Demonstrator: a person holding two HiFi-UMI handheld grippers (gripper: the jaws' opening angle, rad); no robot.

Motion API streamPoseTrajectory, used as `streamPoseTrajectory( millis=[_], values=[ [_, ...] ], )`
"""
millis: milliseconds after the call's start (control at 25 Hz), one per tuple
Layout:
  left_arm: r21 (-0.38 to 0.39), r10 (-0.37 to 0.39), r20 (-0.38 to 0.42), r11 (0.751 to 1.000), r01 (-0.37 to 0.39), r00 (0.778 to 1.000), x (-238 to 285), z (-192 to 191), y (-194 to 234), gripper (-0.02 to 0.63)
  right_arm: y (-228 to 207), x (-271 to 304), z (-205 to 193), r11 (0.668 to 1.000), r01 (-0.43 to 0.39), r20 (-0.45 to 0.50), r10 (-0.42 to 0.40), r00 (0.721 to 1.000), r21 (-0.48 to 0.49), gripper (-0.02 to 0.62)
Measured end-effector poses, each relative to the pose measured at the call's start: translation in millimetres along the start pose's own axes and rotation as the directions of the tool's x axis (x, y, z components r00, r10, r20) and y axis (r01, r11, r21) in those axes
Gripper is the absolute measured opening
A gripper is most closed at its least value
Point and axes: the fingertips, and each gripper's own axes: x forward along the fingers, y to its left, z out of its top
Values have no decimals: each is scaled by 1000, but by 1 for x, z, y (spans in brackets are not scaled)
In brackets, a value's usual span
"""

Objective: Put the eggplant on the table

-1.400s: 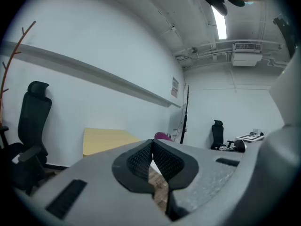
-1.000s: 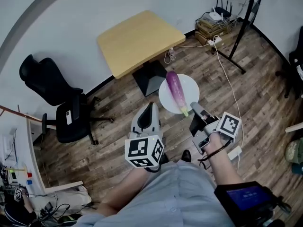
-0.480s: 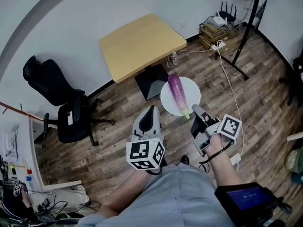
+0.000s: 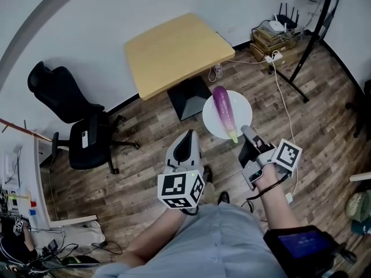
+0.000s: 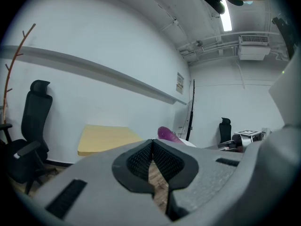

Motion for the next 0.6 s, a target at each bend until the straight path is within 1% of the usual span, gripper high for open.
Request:
streamPoseTrajectory(
  millis=[280,440,600],
  values=[
    [2,-32,-21,999,32,999,50,1,25,6,-8,39,20,1000,8,33,-8,999,15,6],
    [3,-48,-34,999,48,998,85,10,48,6,-3,78,40,1000,7,58,-7,998,10,6],
    [11,-61,-29,998,61,998,101,18,59,6,-1,98,51,1000,0,81,-2,997,15,6]
  ],
)
